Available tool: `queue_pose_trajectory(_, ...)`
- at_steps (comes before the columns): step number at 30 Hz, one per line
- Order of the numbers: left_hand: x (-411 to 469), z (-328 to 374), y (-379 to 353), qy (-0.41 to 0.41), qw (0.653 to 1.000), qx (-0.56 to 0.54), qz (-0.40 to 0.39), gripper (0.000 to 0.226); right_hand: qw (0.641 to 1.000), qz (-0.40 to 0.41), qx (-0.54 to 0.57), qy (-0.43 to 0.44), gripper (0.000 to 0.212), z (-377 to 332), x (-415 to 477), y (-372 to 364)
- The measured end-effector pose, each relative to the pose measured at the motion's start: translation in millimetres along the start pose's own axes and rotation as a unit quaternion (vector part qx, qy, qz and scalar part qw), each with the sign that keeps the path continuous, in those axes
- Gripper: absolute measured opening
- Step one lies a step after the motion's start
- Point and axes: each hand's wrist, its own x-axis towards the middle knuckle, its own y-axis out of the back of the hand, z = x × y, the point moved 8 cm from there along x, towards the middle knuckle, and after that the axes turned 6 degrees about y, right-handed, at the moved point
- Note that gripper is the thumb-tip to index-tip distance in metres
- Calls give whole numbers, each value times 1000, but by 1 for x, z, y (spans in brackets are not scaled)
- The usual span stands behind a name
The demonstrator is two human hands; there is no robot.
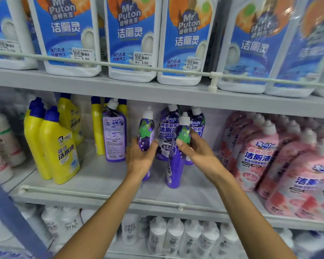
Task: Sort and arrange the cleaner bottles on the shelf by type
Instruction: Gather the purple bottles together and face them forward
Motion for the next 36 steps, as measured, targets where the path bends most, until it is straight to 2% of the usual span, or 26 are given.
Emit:
queue_pose_trajectory(3,-5,3,-22,-4,998,-39,-51,63,998,59,-4,2,73,8,-3,-13)
queue_pose_trajectory(5,-10,0,-30,-1,996,-60,-69,68,992,120,-41,27,58,10,-7,-15)
queue_pose_trajectory(7,-15,-5,-34,15,993,-66,-93,54,986,148,-73,39,44,7,-10,-9)
queue_pose_trajectory(9,-15,-5,-36,16,990,-77,-116,50,988,127,-83,31,39,9,-8,-1)
queue_pose_trajectory(12,-7,-3,-37,8,987,-62,-148,73,992,86,-88,16,40,10,-6,15)
queue_pose_trajectory(15,0,-4,-35,20,989,-39,-143,84,995,87,-46,16,39,11,-8,33)
queue_pose_trajectory(17,4,-5,-36,27,986,-24,-161,79,995,97,-9,7,43,14,-11,42)
queue_pose_trajectory(20,13,-12,-40,8,970,37,-241,71,994,104,3,-16,48,24,-10,47)
queue_pose_trajectory(22,16,-16,-41,-8,959,67,-277,70,989,142,-3,-35,50,34,-12,46)
queue_pose_trajectory(24,14,-16,-41,-15,961,69,-266,68,978,194,-44,-57,53,44,-21,45)
queue_pose_trajectory(26,10,-14,-42,-17,973,72,-219,67,969,226,-85,-56,49,52,-28,44)
queue_pose_trajectory(30,10,-18,-48,-2,988,74,-134,79,971,203,-119,-30,42,52,-22,50)
queue_pose_trajectory(32,5,-14,-55,-10,988,94,-123,76,971,191,-141,-28,39,48,-17,57)
queue_pose_trajectory(36,-5,1,-60,-26,988,123,-90,67,953,217,-210,-18,35,45,-15,70)
